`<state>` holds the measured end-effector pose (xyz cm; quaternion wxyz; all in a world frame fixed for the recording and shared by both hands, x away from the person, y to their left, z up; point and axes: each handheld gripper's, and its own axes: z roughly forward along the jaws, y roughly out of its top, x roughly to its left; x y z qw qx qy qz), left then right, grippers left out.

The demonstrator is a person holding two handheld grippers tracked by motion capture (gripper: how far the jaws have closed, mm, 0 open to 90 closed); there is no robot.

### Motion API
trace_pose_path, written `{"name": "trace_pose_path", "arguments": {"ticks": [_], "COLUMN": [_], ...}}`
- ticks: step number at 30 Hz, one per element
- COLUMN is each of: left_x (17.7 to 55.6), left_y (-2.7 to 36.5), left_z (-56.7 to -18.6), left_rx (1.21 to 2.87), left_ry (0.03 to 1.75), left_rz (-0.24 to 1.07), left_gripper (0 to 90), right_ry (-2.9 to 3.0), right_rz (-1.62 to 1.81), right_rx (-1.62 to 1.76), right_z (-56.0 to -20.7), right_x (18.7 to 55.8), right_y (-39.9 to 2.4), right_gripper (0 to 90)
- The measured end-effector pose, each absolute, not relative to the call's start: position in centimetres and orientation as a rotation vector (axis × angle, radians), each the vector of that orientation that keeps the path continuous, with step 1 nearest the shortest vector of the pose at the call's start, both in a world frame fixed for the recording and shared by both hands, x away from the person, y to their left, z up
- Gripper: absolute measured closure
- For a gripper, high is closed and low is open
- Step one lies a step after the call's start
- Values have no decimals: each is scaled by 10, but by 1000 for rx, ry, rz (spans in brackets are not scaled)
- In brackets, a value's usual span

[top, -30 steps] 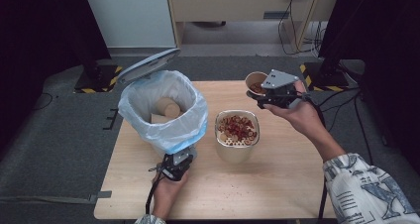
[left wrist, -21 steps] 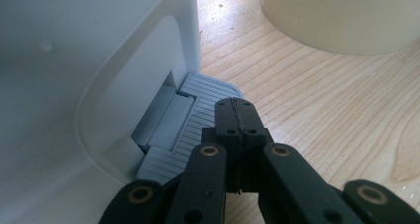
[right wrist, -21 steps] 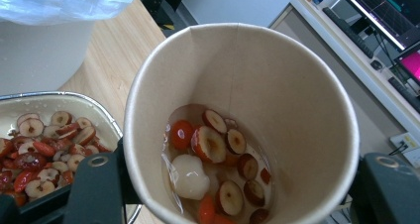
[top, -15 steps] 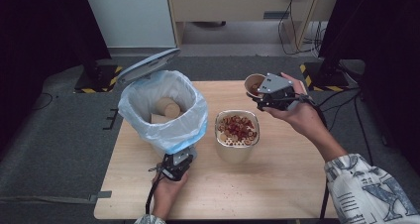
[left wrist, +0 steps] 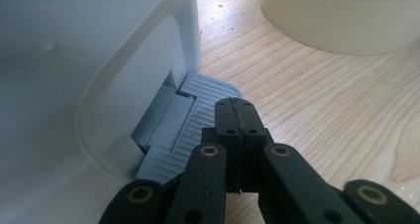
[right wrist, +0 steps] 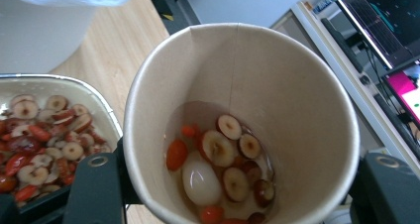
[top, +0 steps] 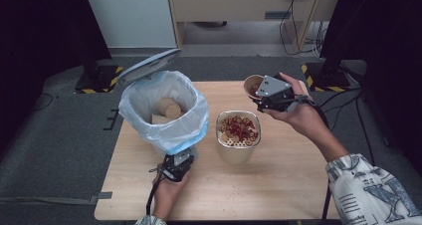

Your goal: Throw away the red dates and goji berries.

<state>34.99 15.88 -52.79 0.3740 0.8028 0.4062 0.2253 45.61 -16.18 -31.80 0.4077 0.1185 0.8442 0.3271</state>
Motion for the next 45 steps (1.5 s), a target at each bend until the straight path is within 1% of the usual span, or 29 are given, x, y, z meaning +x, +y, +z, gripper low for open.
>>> {"name": "trace_pose_path", "arguments": {"ticks": [5,20,25,28,34,45], "left_x": [350,350,350,350,350,350], "left_y": [159,159,159,159,159,159], "left_z": [-528,-528,-528,-528,-527,-527], "left_rx": [2058,2058,2058,2058,2059,2060], "left_ry": [1042,1042,1043,1043,1041,1041], "left_rz": [576,577,576,575,573,573], "left_gripper": [895,895,895,895,895,895], "right_ry": [2114,2091,2065,2038,2023,2017], "right_rz": [828,835,792,692,614,626], "right_rx": [341,319,271,202,130,124], "right_z": [-314,-310,-306,-306,-307,-298], "right_x": [459,455,450,447,444,442], "right_y": [-168,-167,-164,-159,-154,-157], "right_gripper": [345,347,350,352,352,353]}}
